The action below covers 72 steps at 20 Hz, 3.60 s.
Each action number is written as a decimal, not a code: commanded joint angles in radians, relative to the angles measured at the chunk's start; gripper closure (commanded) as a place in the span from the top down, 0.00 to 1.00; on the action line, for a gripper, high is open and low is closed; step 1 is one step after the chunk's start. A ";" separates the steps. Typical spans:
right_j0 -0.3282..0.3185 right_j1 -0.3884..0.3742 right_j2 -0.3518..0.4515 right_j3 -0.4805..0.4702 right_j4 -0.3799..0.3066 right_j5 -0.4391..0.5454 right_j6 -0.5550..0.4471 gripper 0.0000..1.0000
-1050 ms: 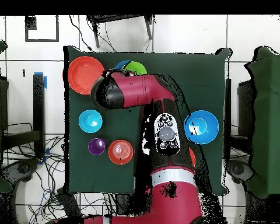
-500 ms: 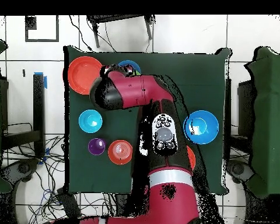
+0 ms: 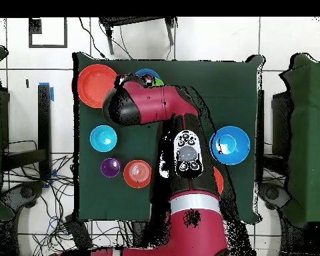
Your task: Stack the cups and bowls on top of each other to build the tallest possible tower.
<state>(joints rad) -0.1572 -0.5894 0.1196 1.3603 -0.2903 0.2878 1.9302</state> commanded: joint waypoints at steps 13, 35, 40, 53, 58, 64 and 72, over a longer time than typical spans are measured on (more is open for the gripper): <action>0.027 -0.231 0.046 0.174 0.113 0.375 0.040 1.00; -0.064 -0.239 0.090 0.291 0.093 0.306 -0.069 1.00; -0.041 -0.188 0.068 0.260 0.059 0.234 -0.022 1.00; -0.002 -0.169 0.033 0.235 0.037 0.169 0.003 1.00; -0.001 -0.171 0.031 0.219 0.050 0.221 -0.018 1.00; 0.011 -0.172 0.013 0.228 0.034 0.189 -0.007 1.00; 0.024 -0.158 -0.004 0.226 0.006 0.171 0.013 1.00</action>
<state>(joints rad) -0.1577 -0.7908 0.1151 1.5158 -0.1940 0.5029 1.9304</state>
